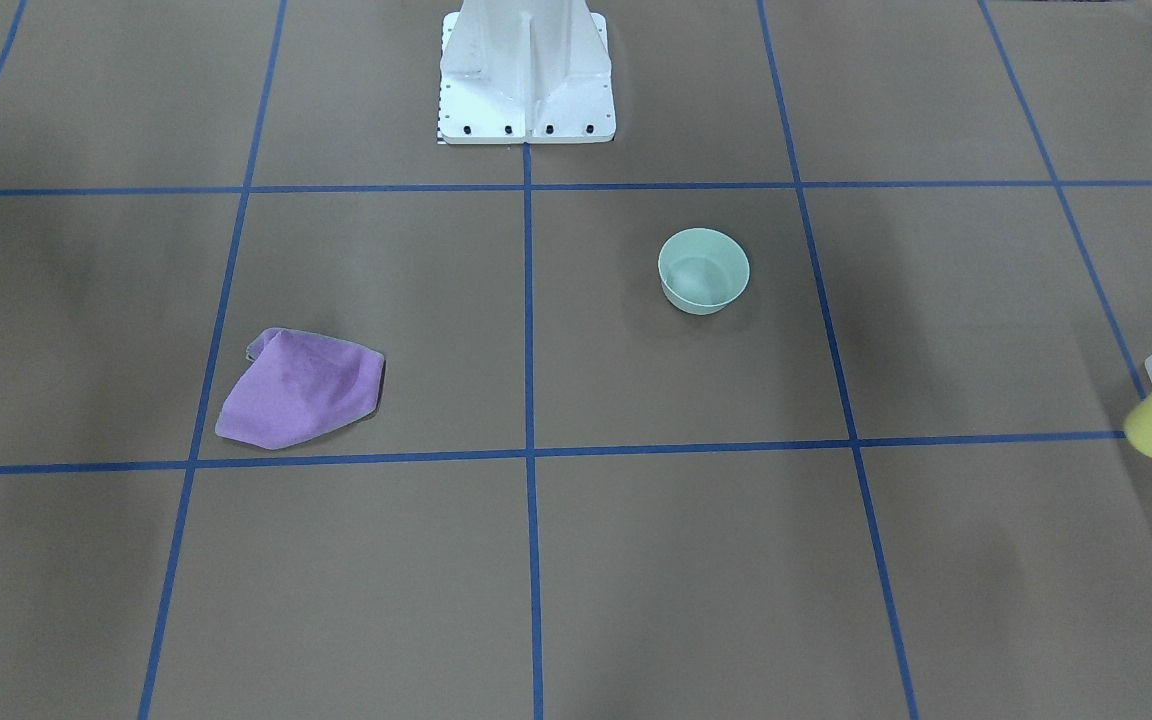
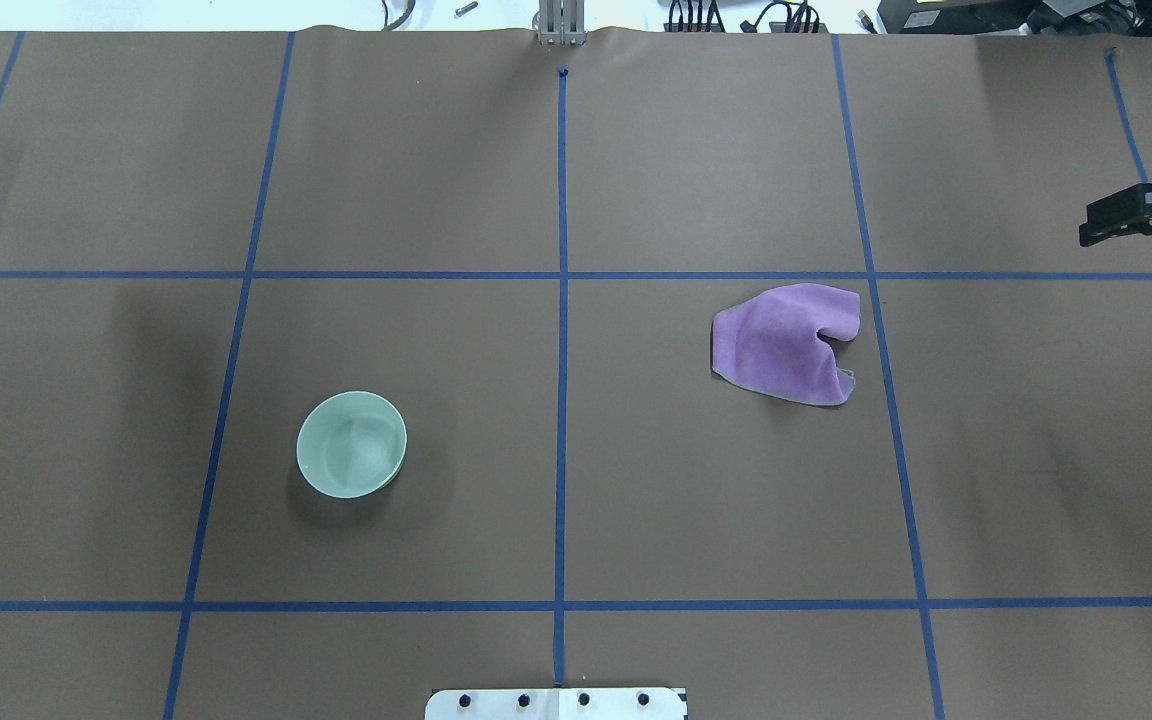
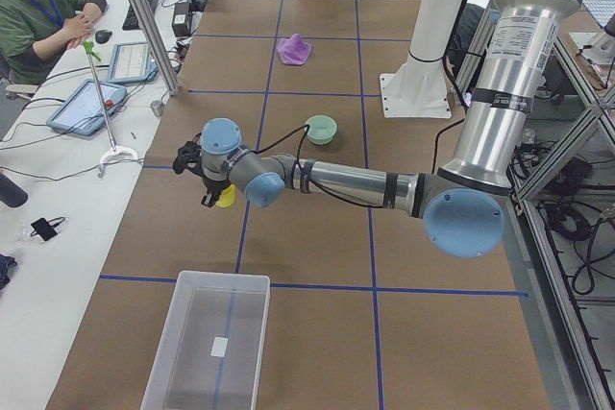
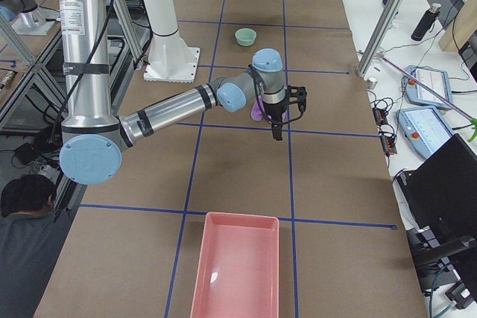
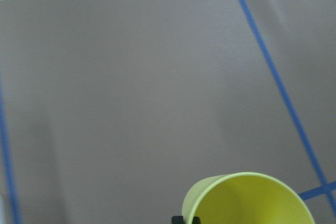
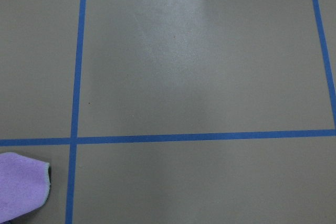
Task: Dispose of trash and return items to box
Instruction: 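Lift the yellow cup with the left gripper and carry it off-table, then lower the yellow cup into the clear bin and open the left gripper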
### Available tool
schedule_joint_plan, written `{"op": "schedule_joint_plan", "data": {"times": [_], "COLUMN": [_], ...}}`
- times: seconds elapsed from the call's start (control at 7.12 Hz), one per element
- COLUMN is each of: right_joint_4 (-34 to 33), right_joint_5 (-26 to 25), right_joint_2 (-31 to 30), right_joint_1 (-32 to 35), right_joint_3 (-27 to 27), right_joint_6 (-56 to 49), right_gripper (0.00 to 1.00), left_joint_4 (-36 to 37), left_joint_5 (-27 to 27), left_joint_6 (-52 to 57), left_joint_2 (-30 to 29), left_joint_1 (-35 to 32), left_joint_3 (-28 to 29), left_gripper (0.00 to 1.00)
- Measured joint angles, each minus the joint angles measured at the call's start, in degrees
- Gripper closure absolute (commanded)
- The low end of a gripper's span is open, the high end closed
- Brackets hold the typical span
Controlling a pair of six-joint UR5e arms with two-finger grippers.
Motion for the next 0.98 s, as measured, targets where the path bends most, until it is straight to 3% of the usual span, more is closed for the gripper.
{"op": "schedule_joint_plan", "data": {"times": [0.14, 0.42, 0.7, 0.98], "right_joint_4": [0.00, 0.00, 0.06, 0.05], "right_joint_5": [-0.01, -0.07, -0.40, -1.29], "right_joint_2": [-0.01, 0.02, 0.13, 0.28], "right_joint_1": [-0.18, -0.42, -0.78, -1.35], "right_joint_3": [-0.04, -0.11, -0.15, -0.20], "right_joint_6": [-0.01, -0.07, -0.02, 0.00], "right_gripper": [0.00, 0.00, 0.00, 0.00], "left_joint_4": [4.83, 6.41, -1.04, -7.85], "left_joint_5": [-0.01, 0.12, 1.14, 2.85], "left_joint_6": [8.73, 20.70, 22.68, 20.62], "left_joint_2": [-0.53, -2.39, -3.56, -3.82], "left_joint_1": [-4.49, -9.41, -9.97, -8.54], "left_joint_3": [1.96, 11.24, 21.28, 27.07], "left_gripper": [1.00, 1.00, 1.00, 1.00]}}
